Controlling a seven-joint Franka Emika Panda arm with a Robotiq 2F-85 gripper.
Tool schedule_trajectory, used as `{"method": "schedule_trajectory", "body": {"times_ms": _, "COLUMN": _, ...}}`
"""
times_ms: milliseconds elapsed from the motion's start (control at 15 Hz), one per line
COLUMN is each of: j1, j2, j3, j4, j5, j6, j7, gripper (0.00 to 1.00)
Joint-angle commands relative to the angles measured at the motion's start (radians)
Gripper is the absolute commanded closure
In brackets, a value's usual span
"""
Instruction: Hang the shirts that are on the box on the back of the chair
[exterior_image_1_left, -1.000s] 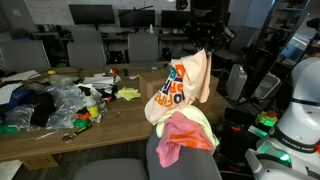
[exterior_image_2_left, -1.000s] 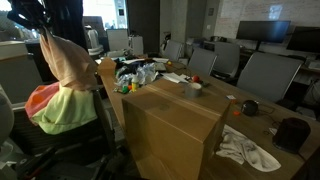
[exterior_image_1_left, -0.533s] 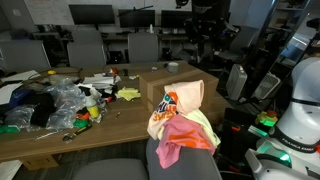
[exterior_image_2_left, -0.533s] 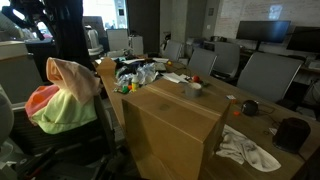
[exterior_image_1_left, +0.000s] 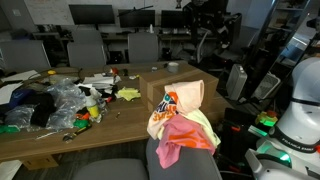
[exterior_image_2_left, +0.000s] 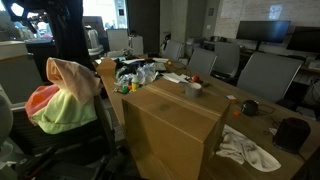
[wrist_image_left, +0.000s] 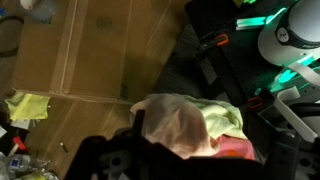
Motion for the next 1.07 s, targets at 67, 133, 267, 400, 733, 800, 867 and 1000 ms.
{"method": "schedule_trajectory", "body": {"times_ms": 67, "j1": -0.073, "j2": 0.029, "j3": -0.025, "j4": 0.075, "j5": -0.142, "j6": 0.011, "j7": 0.125, "gripper": 0.00}}
{"method": "schedule_trajectory", "body": {"times_ms": 133, "j1": -0.089, "j2": 0.028, "j3": -0.039, "j4": 0.082, "j5": -0.164, "j6": 0.023, "j7": 0.150, "gripper": 0.00}}
{"method": "schedule_trajectory", "body": {"times_ms": 267, "j1": -0.125, "j2": 0.021, "j3": -0.075, "j4": 0.097, "j5": -0.192, "j6": 0.041, "j7": 0.192, "gripper": 0.00}}
{"method": "schedule_trajectory", "body": {"times_ms": 400, "j1": -0.163, "j2": 0.010, "j3": -0.114, "j4": 0.111, "j5": -0.195, "j6": 0.049, "j7": 0.229, "gripper": 0.00}}
{"method": "schedule_trajectory", "body": {"times_ms": 733, "j1": -0.262, "j2": -0.025, "j3": -0.222, "j4": 0.108, "j5": -0.159, "j6": 0.036, "j7": 0.310, "gripper": 0.00}}
{"method": "schedule_trajectory", "body": {"times_ms": 800, "j1": -0.279, "j2": -0.033, "j3": -0.242, "j4": 0.102, "j5": -0.146, "j6": 0.037, "j7": 0.327, "gripper": 0.00}}
{"method": "schedule_trajectory", "body": {"times_ms": 867, "j1": -0.295, "j2": -0.052, "j3": -0.268, "j4": 0.087, "j5": -0.126, "j6": 0.041, "j7": 0.334, "gripper": 0.00}}
{"method": "schedule_trajectory", "body": {"times_ms": 1000, "j1": -0.329, "j2": -0.082, "j3": -0.318, "j4": 0.057, "j5": -0.079, "j6": 0.048, "j7": 0.354, "gripper": 0.00}}
